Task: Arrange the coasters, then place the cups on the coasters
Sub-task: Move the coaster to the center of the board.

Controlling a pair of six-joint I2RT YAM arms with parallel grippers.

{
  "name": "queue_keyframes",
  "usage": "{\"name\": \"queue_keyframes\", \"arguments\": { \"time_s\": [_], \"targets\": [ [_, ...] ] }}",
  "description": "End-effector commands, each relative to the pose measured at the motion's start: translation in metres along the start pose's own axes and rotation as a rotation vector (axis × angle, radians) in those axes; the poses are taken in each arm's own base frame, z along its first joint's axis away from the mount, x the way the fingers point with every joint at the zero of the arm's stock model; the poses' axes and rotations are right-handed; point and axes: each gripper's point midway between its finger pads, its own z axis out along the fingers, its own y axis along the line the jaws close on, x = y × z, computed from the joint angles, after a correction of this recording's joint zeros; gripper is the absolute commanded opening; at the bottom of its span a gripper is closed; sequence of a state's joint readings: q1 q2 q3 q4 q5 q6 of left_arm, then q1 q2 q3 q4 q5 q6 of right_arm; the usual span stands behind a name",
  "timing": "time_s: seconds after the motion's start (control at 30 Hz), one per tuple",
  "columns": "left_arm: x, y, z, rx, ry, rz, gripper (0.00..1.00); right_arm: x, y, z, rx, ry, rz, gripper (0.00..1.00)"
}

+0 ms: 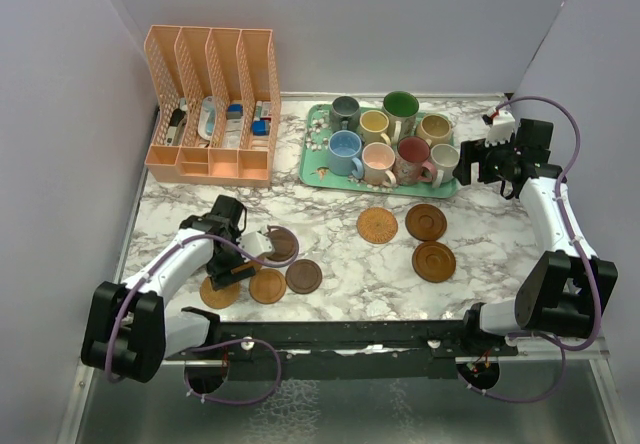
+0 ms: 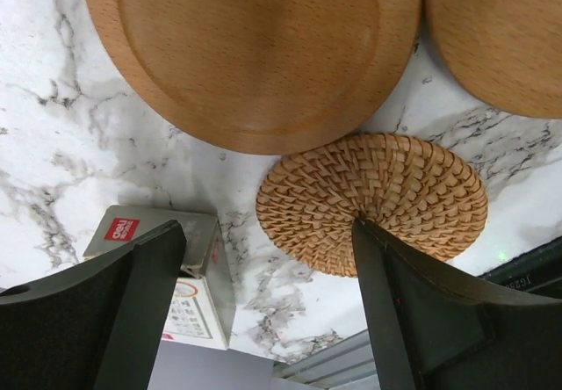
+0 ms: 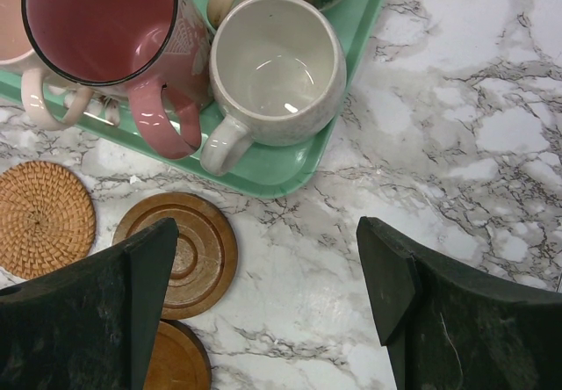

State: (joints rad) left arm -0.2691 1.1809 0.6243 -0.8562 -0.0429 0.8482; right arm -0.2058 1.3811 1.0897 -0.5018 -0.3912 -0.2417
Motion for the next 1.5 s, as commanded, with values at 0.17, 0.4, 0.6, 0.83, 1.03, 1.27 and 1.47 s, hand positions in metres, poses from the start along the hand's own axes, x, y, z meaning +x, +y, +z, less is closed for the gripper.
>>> {"name": "queue_keyframes", "arguments": {
  "time_s": [0.17,0.4,0.6,0.83,1.03,1.27,1.47],
  "targets": [
    [0.012,0.028,0.018,-0.133,0.044,-0.062,0.80,-0.005,0.003,0.000,-0.025,-0.012,-0.020,0.84],
    [0.019,0.074,0.013,-0.274,0.066,-0.136,0.78,-0.004,0.003,0.002,-0.027,-0.007,-0.018,0.84],
    [0.005,0.117,0.017,-0.379,0.027,-0.257,0.75,-0.005,0.002,0.000,-0.024,-0.010,-0.020,0.84],
    [-0.047,0.149,0.021,-0.361,-0.141,-0.390,0.68,-0.004,0.002,0.000,-0.020,-0.009,-0.023,0.84],
    [-0.101,0.140,0.018,-0.282,-0.282,-0.370,0.68,-0.003,0.001,0.001,-0.015,-0.003,-0.021,0.84],
    [-0.148,0.129,0.029,-0.236,-0.310,-0.310,0.66,-0.002,0.000,0.001,-0.012,-0.001,-0.022,0.84],
    [-0.182,0.124,0.035,-0.222,-0.334,-0.258,0.64,-0.002,-0.001,0.002,-0.011,0.001,-0.022,0.84]
  ]
}}
